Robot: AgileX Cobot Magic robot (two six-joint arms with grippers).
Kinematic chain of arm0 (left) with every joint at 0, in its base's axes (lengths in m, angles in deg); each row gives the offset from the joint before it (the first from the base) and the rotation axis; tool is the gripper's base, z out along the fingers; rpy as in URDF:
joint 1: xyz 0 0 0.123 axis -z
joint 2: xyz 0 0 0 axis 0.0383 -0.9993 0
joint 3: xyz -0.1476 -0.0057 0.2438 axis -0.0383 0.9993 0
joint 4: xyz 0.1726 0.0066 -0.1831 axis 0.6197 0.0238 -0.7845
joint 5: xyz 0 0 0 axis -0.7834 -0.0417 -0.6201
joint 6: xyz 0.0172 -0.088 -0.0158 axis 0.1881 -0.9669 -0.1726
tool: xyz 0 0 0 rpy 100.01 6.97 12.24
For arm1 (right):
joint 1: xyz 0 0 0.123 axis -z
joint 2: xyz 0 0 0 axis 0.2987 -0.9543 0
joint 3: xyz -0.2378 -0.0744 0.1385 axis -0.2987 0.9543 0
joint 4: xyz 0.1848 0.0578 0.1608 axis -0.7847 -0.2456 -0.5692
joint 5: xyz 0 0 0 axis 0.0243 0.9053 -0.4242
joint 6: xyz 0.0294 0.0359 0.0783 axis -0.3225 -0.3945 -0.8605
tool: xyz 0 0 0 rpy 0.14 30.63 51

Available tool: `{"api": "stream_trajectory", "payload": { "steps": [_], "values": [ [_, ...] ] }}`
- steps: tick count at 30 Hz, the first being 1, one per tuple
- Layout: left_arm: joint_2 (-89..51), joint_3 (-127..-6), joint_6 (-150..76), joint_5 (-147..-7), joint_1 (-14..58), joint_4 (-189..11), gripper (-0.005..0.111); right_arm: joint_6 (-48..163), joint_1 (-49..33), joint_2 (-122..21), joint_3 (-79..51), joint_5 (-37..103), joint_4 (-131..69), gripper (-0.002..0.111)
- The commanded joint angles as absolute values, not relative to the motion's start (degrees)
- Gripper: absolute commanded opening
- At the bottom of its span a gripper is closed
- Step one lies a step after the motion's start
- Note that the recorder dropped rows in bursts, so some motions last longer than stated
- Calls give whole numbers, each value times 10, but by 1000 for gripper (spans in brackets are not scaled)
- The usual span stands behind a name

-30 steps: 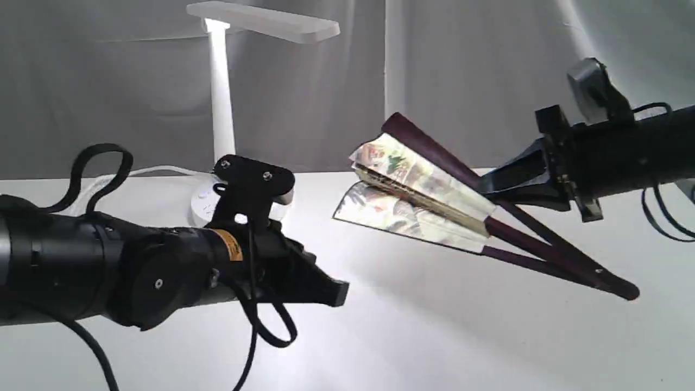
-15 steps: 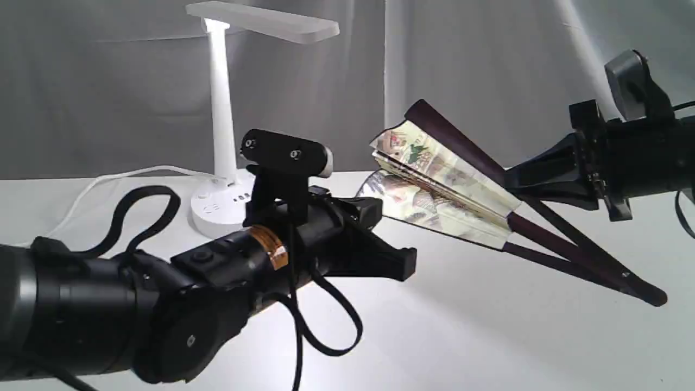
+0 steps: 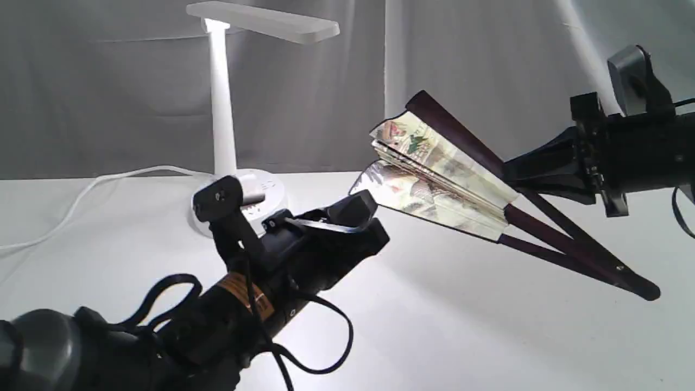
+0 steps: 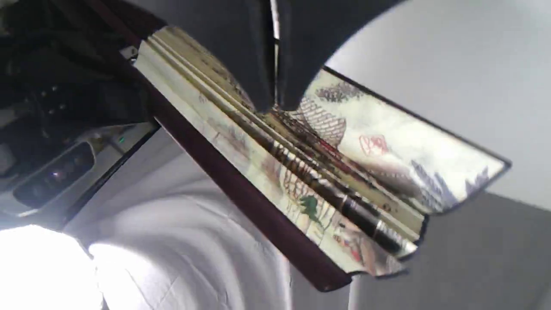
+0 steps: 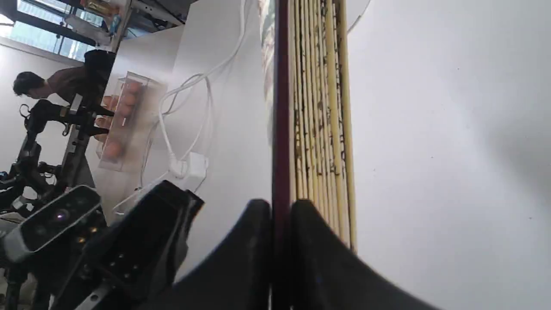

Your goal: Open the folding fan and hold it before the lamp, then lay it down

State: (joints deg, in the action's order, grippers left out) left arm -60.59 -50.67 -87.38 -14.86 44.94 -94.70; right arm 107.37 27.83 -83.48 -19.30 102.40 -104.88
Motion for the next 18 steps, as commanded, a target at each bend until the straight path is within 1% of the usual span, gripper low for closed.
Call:
{"api": "stream_trajectory", "payload": {
  "steps": [1,4,9,12,18],
  "values": [
    [-649,-506,-1033,-93,447,-951,1,1080,281,-828,-191,1029,-1067,0],
    [-681,-514,-1124,-68,445,-947,6,1080,281,-828,-191,1029,-1067,0],
    [-719,-537,-1206,-68,445,-943,26,1084,281,-828,-191,1029,-1067,0],
    [-733,-560,-1245,-68,445,-933,34,1086,281,-828,-191,1029,-1067,0],
    [-761,-611,-1267,-68,445,-928,35,1086,281,-829,-191,1029,-1067,0]
  ]
}}
